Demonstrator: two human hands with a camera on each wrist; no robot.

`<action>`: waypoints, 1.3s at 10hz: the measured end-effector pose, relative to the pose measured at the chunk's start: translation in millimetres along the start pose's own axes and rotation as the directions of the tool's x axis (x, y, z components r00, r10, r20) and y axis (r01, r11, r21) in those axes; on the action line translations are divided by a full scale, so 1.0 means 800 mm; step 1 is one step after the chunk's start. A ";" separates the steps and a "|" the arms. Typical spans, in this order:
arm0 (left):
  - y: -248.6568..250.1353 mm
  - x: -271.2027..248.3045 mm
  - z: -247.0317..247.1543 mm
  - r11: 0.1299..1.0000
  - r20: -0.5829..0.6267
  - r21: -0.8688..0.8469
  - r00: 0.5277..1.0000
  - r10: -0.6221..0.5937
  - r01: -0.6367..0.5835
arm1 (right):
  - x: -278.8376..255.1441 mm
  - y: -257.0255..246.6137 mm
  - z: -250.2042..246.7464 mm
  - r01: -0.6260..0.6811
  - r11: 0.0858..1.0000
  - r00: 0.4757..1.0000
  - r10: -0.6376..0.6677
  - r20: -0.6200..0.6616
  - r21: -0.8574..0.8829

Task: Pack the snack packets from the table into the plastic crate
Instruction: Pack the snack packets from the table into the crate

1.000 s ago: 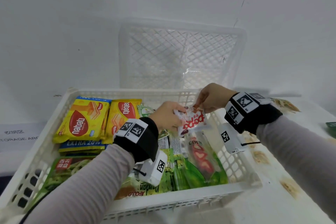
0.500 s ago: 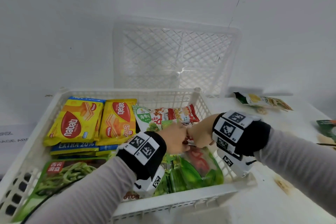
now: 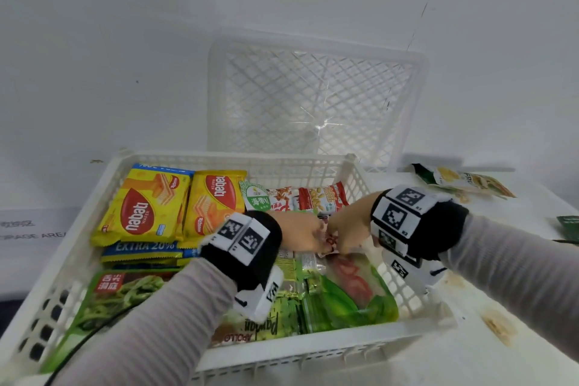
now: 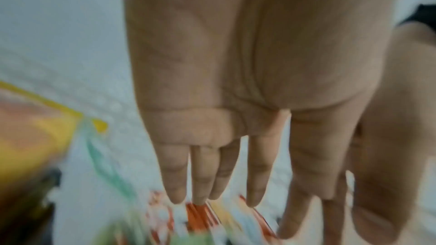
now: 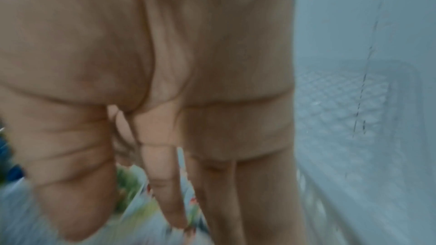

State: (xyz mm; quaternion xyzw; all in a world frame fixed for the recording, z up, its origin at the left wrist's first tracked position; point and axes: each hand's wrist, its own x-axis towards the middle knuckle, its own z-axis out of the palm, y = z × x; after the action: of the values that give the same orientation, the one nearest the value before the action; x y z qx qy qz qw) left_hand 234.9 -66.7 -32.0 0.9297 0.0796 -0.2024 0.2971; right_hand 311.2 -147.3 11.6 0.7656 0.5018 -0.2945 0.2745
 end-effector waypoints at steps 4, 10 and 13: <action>-0.095 -0.055 -0.061 0.762 -0.504 -0.593 0.617 -0.604 0.262 | 0.066 -0.018 -0.053 0.122 0.513 0.975 0.097 -0.199 0.850; -0.091 -0.033 -0.054 0.647 -0.424 -0.759 0.704 -0.569 0.066 | 0.116 0.002 -0.012 0.351 -0.092 0.920 -0.152 -0.362 0.932; -0.084 -0.034 -0.050 0.379 -0.360 -0.902 0.843 -0.400 -0.206 | 0.105 0.008 -0.017 0.548 -0.250 0.830 0.038 -0.557 0.798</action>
State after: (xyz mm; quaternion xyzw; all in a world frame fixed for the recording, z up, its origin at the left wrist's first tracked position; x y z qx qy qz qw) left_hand 205.5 10.3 -25.8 0.6147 0.3134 0.1214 0.7136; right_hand 346.6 -88.6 -39.2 0.6001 0.2888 -0.4651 -0.5833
